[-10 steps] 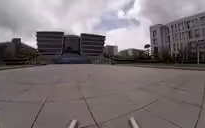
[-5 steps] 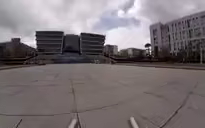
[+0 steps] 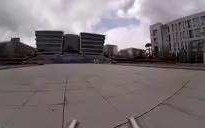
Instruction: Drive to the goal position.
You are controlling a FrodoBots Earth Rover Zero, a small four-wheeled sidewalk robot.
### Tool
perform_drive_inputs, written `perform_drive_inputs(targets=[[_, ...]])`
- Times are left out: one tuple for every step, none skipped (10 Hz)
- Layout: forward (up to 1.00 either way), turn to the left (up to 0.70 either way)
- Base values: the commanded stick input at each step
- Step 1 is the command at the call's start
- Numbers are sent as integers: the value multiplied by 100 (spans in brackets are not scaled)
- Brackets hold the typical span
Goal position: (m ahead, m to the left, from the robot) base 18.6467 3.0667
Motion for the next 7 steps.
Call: perform_drive_inputs(targets=[[100, 0], [100, 0], [100, 15], [100, 31], [100, 40], [100, 40], [100, 40]])
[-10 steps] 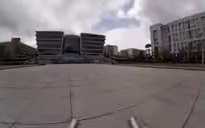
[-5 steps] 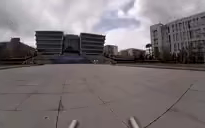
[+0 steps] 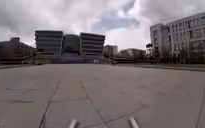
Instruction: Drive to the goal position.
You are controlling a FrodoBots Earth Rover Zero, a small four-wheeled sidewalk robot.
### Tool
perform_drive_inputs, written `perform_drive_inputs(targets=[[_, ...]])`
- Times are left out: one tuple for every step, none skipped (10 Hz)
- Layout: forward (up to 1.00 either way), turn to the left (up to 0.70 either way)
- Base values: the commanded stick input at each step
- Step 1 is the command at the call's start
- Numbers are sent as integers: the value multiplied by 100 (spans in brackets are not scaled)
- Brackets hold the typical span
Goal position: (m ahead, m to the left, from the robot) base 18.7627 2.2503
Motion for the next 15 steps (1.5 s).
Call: perform_drive_inputs(targets=[[100, 40], [100, 7], [100, 0], [100, 0], [100, 0], [100, 0], [100, 0], [100, 0], [100, 0], [100, 0], [100, 0], [100, 0], [100, 0], [100, 0], [100, 0]])
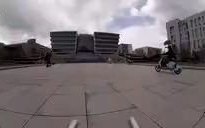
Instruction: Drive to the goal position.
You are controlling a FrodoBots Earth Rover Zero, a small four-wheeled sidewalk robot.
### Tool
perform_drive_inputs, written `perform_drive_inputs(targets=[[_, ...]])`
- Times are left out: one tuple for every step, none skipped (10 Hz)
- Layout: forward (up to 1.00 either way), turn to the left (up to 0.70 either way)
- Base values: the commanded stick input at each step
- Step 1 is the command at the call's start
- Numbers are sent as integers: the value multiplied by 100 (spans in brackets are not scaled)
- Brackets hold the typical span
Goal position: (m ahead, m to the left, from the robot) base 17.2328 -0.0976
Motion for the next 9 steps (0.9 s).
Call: perform_drive_inputs(targets=[[100, 0], [100, 0], [100, 0], [100, 0], [100, 0], [100, 0], [100, 0], [100, 0], [100, 0]])
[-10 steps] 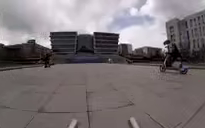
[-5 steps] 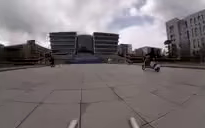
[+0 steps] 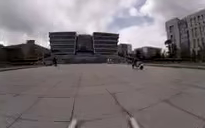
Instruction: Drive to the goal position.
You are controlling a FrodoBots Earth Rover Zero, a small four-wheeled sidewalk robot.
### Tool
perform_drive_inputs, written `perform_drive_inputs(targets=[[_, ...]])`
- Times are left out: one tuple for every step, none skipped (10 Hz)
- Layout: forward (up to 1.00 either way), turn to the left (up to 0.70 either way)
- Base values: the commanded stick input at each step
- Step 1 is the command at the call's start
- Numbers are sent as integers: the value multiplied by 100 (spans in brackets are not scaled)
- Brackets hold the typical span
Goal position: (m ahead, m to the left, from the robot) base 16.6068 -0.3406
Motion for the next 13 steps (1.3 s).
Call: perform_drive_inputs(targets=[[100, 0], [100, 0], [100, 0], [100, 0], [100, 0], [100, 0], [100, 0], [100, 0], [100, 0], [100, 0], [100, 0], [100, 0], [100, 0]])
